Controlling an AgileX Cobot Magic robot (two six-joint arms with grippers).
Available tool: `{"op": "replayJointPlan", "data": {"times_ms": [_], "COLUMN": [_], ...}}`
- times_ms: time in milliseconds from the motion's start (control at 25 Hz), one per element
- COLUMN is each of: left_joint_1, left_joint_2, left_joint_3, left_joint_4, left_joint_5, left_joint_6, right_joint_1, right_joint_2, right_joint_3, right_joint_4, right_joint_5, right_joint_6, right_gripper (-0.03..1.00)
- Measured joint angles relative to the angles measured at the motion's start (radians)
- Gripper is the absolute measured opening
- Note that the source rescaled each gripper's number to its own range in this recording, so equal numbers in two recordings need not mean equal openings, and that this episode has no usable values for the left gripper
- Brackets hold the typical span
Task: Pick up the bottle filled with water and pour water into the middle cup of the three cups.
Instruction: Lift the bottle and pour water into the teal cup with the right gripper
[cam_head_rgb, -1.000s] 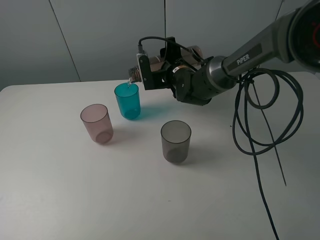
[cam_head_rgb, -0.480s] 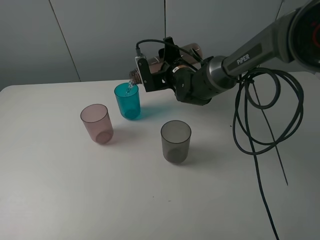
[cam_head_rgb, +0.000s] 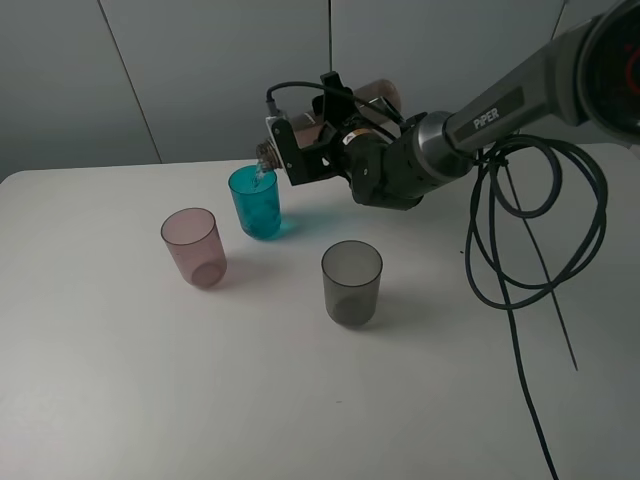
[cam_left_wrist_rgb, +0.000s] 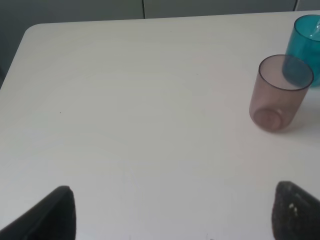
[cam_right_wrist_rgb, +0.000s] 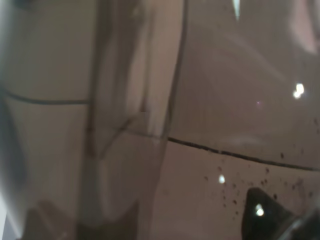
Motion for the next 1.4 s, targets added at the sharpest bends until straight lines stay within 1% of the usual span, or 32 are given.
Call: {"op": "replayJointPlan", "data": {"times_ms": [200, 600, 1240, 1400], "left_joint_1": [0.0, 0.0, 0.0, 0.0], "left_joint_2": [0.0, 0.0, 0.0, 0.0], "left_joint_3": [0.0, 0.0, 0.0, 0.0], "left_joint_4": [0.0, 0.0, 0.0, 0.0], "left_joint_5": [0.0, 0.0, 0.0, 0.0], "left_joint_6": [0.0, 0.0, 0.0, 0.0], "right_joint_1": [0.0, 0.0, 0.0, 0.0], "right_joint_2": [0.0, 0.0, 0.0, 0.0], "right_joint_3": [0.0, 0.0, 0.0, 0.0], "right_joint_4": [-0.003, -0.05, -0.057, -0.076], "right_joint_5": [-0.006, -0.008, -0.018, -0.022], "right_joint_6": [-0.002, -0.002, -0.002, -0.002], "right_gripper": [0.0, 0.0, 0.0, 0.0]}}
